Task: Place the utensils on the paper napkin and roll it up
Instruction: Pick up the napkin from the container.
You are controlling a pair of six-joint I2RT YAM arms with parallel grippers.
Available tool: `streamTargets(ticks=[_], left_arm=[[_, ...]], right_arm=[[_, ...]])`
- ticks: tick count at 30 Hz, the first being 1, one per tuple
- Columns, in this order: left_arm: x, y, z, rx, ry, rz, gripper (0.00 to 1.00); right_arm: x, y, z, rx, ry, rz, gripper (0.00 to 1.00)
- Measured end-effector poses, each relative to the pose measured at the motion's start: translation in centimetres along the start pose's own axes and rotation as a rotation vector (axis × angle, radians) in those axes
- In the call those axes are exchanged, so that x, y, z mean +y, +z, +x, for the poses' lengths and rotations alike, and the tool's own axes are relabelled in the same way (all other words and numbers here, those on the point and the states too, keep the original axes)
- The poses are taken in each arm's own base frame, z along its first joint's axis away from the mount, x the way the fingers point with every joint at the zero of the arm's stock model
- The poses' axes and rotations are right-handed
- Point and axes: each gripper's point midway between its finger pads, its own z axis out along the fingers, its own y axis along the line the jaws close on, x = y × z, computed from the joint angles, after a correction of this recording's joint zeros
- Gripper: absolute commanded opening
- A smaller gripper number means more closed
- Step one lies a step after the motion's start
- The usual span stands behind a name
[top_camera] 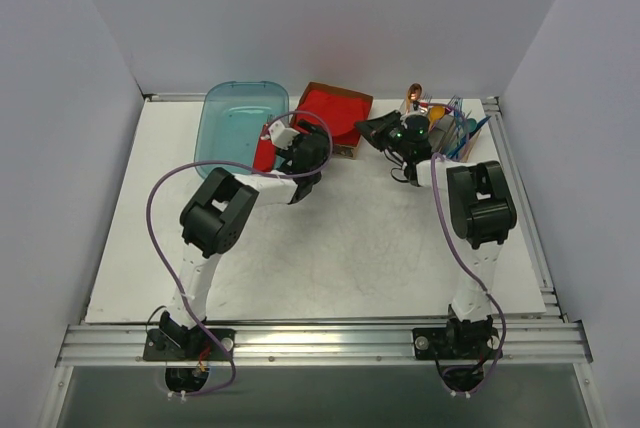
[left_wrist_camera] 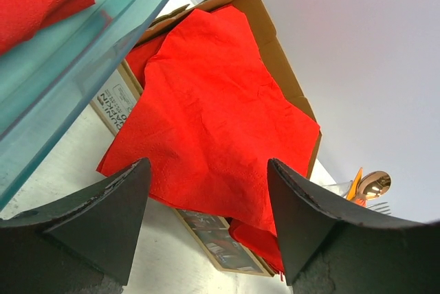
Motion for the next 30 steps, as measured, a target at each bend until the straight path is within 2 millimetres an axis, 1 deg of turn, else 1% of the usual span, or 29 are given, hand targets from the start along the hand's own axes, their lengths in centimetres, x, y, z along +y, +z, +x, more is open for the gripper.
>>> streamTargets(ticks=[4, 8, 15, 22, 25, 30], left_arm=[[0.6, -0.1, 0.1, -0.002, -0.008, -0.014, 0.77], [1.7, -0.5, 0.1, -0.005, -0.001, -0.042, 0.77], [1.9, -1.4, 0.0, -0.012, 0.002, -0.059, 0.77], [1.9, -1.5, 0.1, -0.012, -0.009, -0.07, 0.77], [1.3, -1.3, -0.1, -0.009, -0.031, -0.077, 0.76], [-0.5, -0.6, -0.7, -0.022, -0.075, -0.063, 0.75]], right_arm=[[-0.6, 0.1, 0.2, 0.004, 0.005, 0.009, 0.02], [-0.4, 0.1, 0.1, 0.003, 0.006, 0.004, 0.03], [-0.4, 0.1, 0.1, 0.003, 0.008, 0.004, 0.03], [-0.4, 0.1, 0.2, 0.007, 0.013, 0.003, 0.03], [-0.3, 0.1, 0.2, 0.008, 0.017, 0.002, 0.03], [-0.3, 0.1, 0.3, 0.01, 0.023, 0.001, 0.03]])
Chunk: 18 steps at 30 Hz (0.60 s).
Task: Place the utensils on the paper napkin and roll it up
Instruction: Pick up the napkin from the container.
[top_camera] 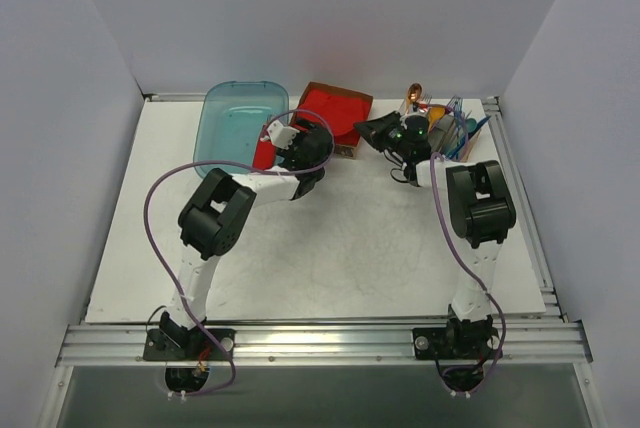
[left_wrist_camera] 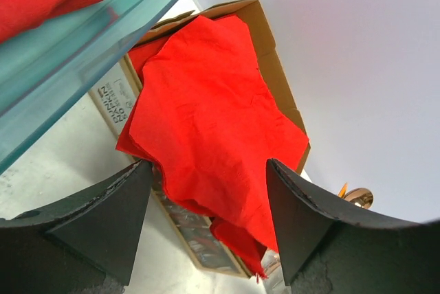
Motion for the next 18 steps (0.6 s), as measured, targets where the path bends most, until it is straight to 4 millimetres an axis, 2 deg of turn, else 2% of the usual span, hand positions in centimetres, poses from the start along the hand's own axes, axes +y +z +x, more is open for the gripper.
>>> streamTargets(ticks=[3, 8, 11, 12, 15, 16, 18], left_arm=[[0.1, 0.5, 0.2, 0.004, -0.011, -0.004, 0.74], [2.0, 1.4, 0.7, 0.02, -0.009, -0.041, 0.72], [2.2, 1.6, 0.8, 0.021, -0.015, -0.046, 0.55], [2.4, 1.8, 0.8, 0.021, -0.016, -0.049, 0.41], [2.6, 1.8, 0.9, 0.025, -0.012, -0.053, 0.27], [2.7, 1.8, 0.9, 0.025, -0.008, -0.053, 0.19], [2.6, 1.9, 0.9, 0.025, -0.004, -0.051, 0.15]], right_arm=[[0.0, 0.0, 0.0, 0.0, 0.002, 0.0, 0.03], [0.0, 0.0, 0.1, 0.003, 0.001, -0.002, 0.03], [0.1, 0.0, 0.1, 0.003, 0.001, -0.003, 0.03], [0.1, 0.0, 0.1, 0.003, 0.001, -0.003, 0.03], [0.2, 0.0, 0.0, 0.002, 0.0, -0.007, 0.03], [0.2, 0.0, 0.0, 0.001, -0.001, -0.008, 0.03], [0.2, 0.0, 0.0, 0.001, -0.001, -0.009, 0.03]])
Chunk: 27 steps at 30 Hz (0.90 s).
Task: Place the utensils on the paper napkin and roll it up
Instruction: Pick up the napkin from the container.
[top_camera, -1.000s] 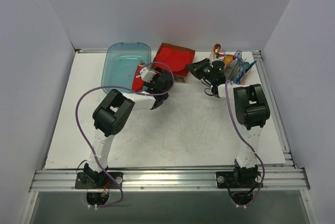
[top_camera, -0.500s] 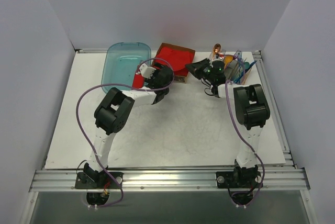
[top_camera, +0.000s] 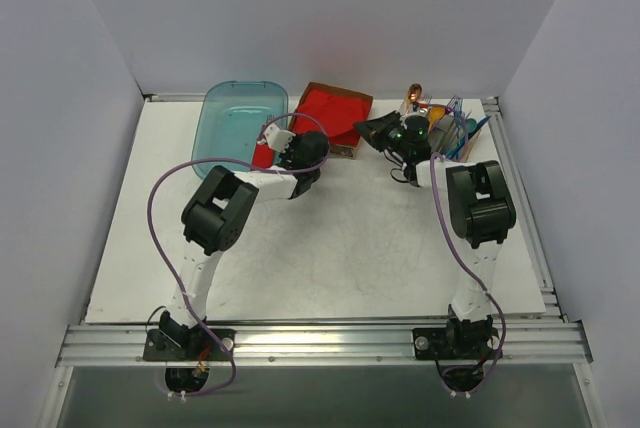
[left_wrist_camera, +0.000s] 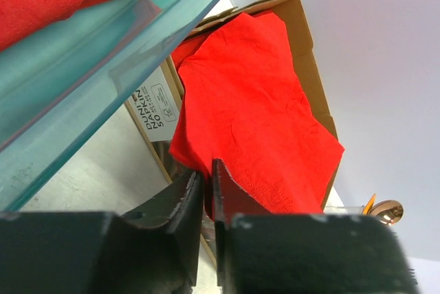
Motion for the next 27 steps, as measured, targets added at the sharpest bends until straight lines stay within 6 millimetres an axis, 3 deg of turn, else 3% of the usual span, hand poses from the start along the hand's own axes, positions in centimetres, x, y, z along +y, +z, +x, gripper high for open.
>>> streamTargets(ticks=[3, 8, 21, 27], left_arm=[[-0.1, 0.0, 0.0, -0.001, 0.003, 0.003, 0.03], [-0.5, 0.0, -0.1, -0.005, 0.015, 0.018, 0.03], [-2.9, 0.0, -0.9, -0.026, 0.071, 0.114, 0.02], [-4.0, -0.2, -1.6, -0.049, 0.117, 0.159, 0.02]], right_arm=[[0.0, 0.0, 0.0, 0.0, 0.0, -0.002, 0.03], [0.2, 0.0, 0.0, -0.002, 0.0, -0.008, 0.08], [0.7, 0.0, -0.3, -0.004, -0.008, -0.032, 0.49], [0.5, -0.2, -0.5, -0.007, -0.014, -0.023, 0.61]])
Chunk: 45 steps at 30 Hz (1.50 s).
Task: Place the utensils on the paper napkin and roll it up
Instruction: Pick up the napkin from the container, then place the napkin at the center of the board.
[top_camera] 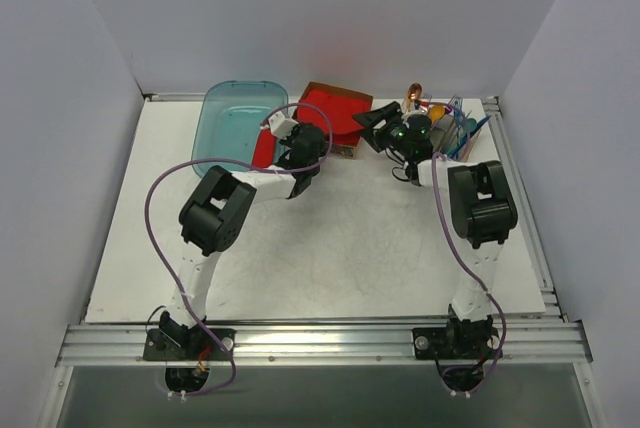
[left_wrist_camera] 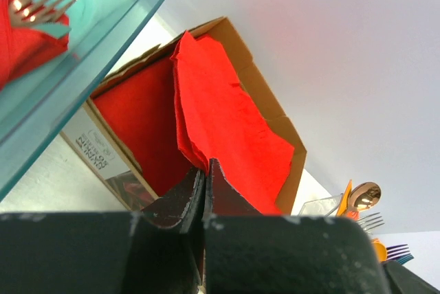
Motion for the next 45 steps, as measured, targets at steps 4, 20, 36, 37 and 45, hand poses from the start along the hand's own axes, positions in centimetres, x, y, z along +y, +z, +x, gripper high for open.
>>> streamTargets(ticks=[4, 20, 36, 37, 45], left_arm=[[-1.1, -0.4, -1.4, -0.02, 0.02, 0.029, 0.02], [-5.0, -5.0, -7.9, -0.104, 0.029, 0.119, 0.02], [-0.7, -19.8, -1.5, 0.058, 0.048, 0.146, 0.03], [-0.2, -20.5, -1.2, 0.058, 0.047, 0.139, 0.02], [4.8, -27.6, 2.5, 0.157, 0.088, 0.112, 0.14]], right_arm=[[-0.2, -0.3, -0.4, -0.002, -0.014, 0.021, 0.62], [1.7, -2.6, -1.9, -0.031, -0.089, 0.051, 0.64], [2.3, -9.7, 0.7, 0.023, -0.22, 0.113, 0.64], [2.1, -10.1, 0.9, 0.03, -0.231, 0.119, 0.64], [-2.8, -12.8, 4.7, 0.142, -0.263, 0.203, 0.63]])
